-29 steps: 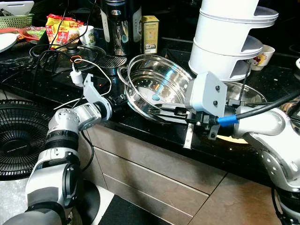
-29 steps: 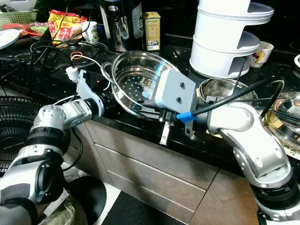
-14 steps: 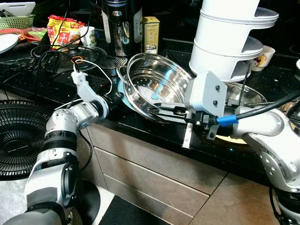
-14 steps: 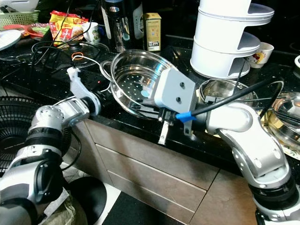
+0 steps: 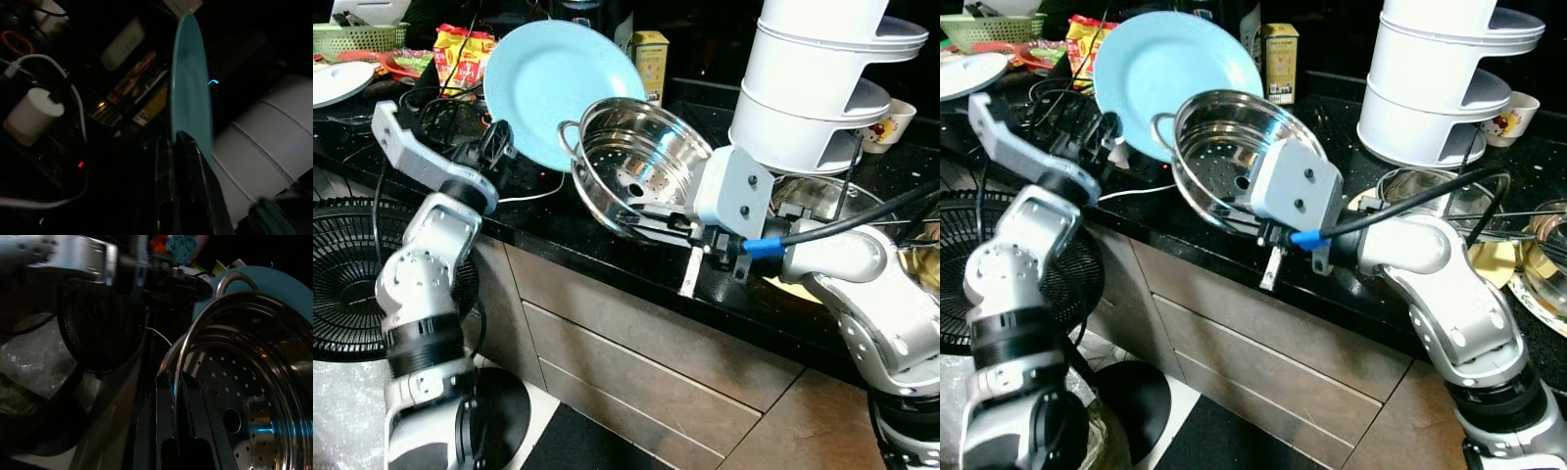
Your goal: Kitchen organization
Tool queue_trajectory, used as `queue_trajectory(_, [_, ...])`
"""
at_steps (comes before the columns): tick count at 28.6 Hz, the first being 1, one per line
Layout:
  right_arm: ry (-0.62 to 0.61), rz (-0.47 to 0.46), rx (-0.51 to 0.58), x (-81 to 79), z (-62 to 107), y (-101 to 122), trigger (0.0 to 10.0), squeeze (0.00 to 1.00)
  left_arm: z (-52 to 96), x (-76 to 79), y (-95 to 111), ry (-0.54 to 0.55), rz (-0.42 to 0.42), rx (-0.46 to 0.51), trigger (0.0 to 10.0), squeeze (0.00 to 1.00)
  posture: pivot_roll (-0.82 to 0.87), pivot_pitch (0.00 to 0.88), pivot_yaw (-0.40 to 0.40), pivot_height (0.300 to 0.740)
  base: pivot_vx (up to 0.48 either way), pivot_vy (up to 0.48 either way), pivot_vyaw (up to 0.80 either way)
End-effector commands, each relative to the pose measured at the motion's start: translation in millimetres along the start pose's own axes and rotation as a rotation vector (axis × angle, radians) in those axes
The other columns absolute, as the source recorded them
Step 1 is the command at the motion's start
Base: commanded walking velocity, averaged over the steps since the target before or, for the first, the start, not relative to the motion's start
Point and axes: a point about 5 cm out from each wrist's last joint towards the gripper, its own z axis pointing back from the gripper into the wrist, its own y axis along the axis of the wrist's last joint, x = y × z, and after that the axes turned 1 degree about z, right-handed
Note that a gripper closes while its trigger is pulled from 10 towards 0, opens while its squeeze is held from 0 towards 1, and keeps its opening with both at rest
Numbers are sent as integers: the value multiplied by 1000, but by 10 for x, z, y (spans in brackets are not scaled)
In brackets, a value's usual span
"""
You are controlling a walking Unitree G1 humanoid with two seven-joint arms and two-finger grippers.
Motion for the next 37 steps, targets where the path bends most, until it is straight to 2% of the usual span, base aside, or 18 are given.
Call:
queue_trajectory(1, [-43,30,-15,38,30,-25,0,0,126,81,-50,6,-57,21,0,0,-6,0,21,740,0,0,0])
queue_trajectory(3, [-56,31,-33,42,49,-62,0,0,235,63,-91,58,-97,31,0,0,-4,0,22,740,0,0,0])
queue_trajectory(6, [-63,35,-37,51,53,-76,0,0,285,29,-112,89,-127,20,235,0,-5,0,22,740,0,0,0])
queue_trajectory(7, [-65,36,-37,56,53,-78,0,0,294,24,-116,94,-142,11,2824,0,-5,0,22,740,0,0,0])
queue_trajectory(8, [-65,36,-37,56,53,-78,0,0,294,24,-116,94,-142,11,2824,0,-5,0,22,740,0,0,0])
queue_trajectory(9, [-67,36,-37,59,53,-79,0,0,304,22,-118,99,-163,5,4078,0,-5,0,22,740,0,0,0])
queue_trajectory(10, [-68,36,-36,61,50,-83,0,0,310,22,-123,102,-176,0,10000,0,-1,0,20,740,-251,0,0])
queue_trajectory(20, [-73,30,-35,56,26,-126,0,0,373,44,-97,122,-225,9,10000,0,9,0,12,740,-358,0,0])
queue_trajectory(25, [-56,6,-35,4,-5,-177,0,0,405,48,-84,128,-237,16,10000,0,11,0,12,740,-380,0,0])
queue_trajectory(26, [-53,-10,-35,-11,-10,-195,8392,0,408,52,-86,128,-239,17,10000,0,11,0,10,740,-356,0,0])
queue_trajectory(27, [-53,-10,-35,-11,-10,-195,8392,0,408,52,-86,128,-239,17,10000,0,11,0,10,740,-356,0,0])
queue_trajectory(28, [-54,-22,-43,-23,-14,-227,10000,0,409,55,-88,129,-240,17,10000,0,11,0,11,740,-349,0,0])
queue_trajectory(37, [-78,-53,-66,-30,-21,-318,10000,0,428,74,-135,125,-238,2,10000,0,9,0,11,740,-343,0,0])
